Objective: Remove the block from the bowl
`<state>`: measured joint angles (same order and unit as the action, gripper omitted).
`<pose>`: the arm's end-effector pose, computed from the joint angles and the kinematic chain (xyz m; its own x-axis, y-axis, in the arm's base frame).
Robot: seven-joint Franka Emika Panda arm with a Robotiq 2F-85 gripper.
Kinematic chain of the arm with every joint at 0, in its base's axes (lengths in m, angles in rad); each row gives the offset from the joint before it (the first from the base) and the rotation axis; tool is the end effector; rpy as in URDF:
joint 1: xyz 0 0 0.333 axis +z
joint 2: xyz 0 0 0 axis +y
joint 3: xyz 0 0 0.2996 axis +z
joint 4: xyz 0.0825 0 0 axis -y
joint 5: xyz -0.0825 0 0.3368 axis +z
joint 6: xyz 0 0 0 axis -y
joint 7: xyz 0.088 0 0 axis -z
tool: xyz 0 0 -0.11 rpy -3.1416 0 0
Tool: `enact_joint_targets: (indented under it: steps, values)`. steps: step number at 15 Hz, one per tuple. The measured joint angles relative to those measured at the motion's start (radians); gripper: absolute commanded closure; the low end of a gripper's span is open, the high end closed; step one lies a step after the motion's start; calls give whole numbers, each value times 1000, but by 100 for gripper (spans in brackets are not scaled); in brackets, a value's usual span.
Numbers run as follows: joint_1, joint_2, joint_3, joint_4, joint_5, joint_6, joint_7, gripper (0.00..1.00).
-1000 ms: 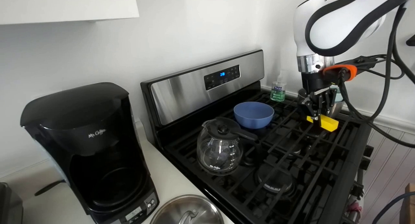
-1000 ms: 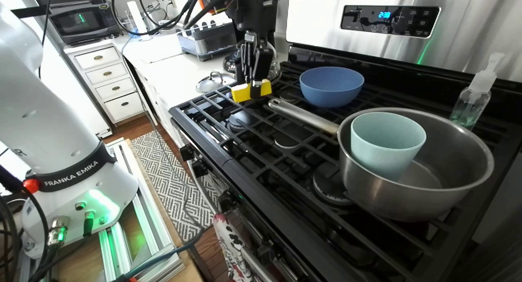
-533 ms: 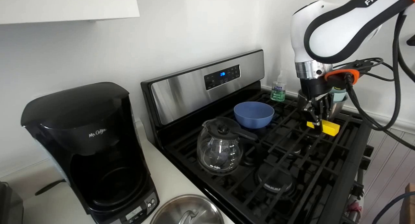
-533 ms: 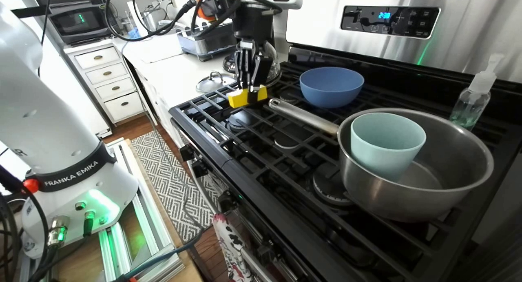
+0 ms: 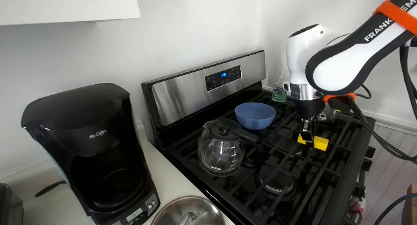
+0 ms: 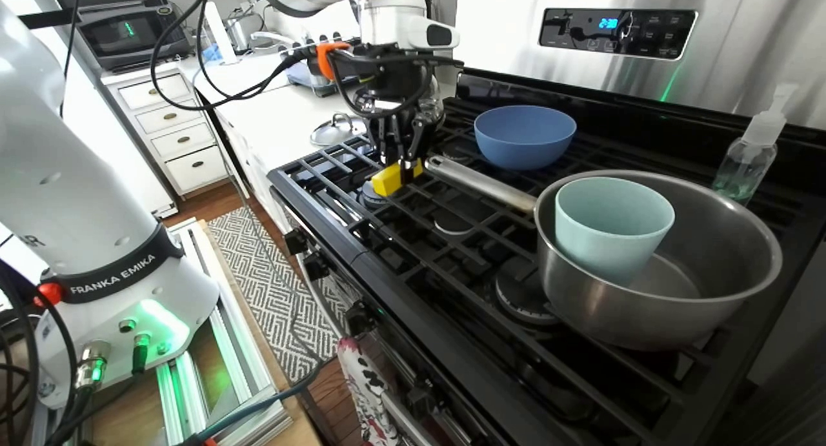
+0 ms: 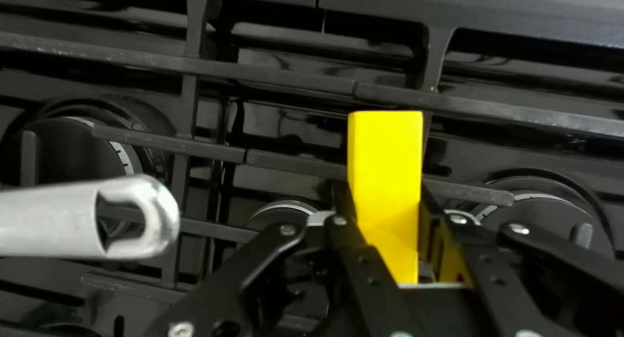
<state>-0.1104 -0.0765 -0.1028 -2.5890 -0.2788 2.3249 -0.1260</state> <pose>0.3809 -0.0876 0.2900 0.9699 0.1069 -0.2188 0.1371 -0.9823 0.1278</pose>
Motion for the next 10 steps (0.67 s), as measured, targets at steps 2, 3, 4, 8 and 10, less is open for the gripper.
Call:
enact_joint_targets:
  steps: [2, 3, 4, 8, 10]
  values:
    - [0, 10, 0, -30, 2, 81, -1, 92]
    - [0, 16, 0, -40, 3, 112, 3, 92]
    - [0, 22, 0, -48, 3, 140, 9, 92]
    - [0, 44, 0, -55, 4, 187, 48, 30]
    - [0, 48, 0, -55, 4, 188, 61, 16]
